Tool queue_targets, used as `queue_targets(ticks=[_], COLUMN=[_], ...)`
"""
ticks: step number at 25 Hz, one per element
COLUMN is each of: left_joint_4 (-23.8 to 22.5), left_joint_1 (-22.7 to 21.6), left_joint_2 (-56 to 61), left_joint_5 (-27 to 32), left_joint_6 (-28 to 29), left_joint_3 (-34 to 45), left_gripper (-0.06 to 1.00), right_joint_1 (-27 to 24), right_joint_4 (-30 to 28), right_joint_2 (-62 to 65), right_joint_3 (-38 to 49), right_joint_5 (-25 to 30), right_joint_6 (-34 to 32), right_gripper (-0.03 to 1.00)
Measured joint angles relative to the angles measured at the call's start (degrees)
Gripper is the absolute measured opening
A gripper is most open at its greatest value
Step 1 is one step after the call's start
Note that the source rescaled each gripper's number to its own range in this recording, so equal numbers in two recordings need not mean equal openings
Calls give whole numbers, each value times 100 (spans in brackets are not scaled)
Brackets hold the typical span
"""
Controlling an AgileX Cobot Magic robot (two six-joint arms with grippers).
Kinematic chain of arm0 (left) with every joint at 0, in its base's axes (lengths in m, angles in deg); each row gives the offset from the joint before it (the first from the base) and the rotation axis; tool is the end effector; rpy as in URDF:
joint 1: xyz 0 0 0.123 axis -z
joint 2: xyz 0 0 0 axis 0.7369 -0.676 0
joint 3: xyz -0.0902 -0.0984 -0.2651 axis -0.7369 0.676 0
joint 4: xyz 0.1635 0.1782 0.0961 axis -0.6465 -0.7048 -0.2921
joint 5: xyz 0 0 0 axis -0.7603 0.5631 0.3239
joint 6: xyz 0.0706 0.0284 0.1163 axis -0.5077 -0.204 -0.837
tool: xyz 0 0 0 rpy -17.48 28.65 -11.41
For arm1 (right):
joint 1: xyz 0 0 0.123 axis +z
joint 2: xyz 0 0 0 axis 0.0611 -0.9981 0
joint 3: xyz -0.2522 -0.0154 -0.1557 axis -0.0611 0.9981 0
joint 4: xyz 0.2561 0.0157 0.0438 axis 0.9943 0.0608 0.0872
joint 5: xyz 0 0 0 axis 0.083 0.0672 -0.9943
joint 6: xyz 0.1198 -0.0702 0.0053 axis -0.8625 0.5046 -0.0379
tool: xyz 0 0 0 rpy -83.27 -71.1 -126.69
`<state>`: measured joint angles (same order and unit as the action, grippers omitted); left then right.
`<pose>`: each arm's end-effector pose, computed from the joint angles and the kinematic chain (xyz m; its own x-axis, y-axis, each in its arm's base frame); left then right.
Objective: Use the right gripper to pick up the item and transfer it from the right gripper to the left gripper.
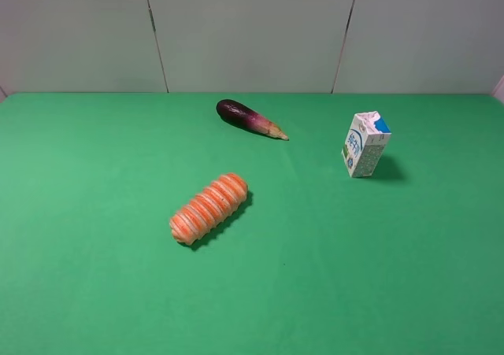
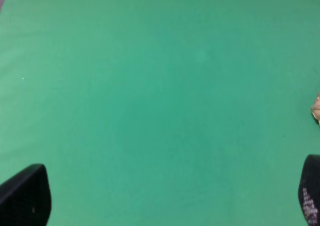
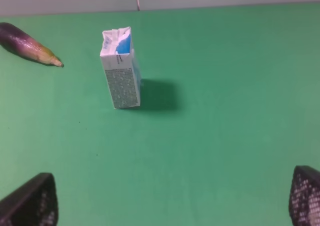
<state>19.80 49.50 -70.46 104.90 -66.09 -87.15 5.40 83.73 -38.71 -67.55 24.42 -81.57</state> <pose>0.0334 -0.0013 0.2585 -0.4529 0.0332 -0.8909 0.0433 0.9989 0.0152 0.0359 0.0000 0.2642 -0.4145 -0.0087 -0.9100 -0.0953 0.9949 0.0339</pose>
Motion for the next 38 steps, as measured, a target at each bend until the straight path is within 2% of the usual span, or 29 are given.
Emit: queue_targets(ticks=[38], left_joint_4=[0], left_joint_1=[0], left_joint_2=[0], left_joint_5=[0], left_joint_6=[0], left_joint_3=[0], left_gripper=[98], right_joint_1=[0], right_joint_4=[0], right_joint_2=[0], right_joint_3=[0], right_joint_5=[0], right_joint_6=[0], right_gripper=[100])
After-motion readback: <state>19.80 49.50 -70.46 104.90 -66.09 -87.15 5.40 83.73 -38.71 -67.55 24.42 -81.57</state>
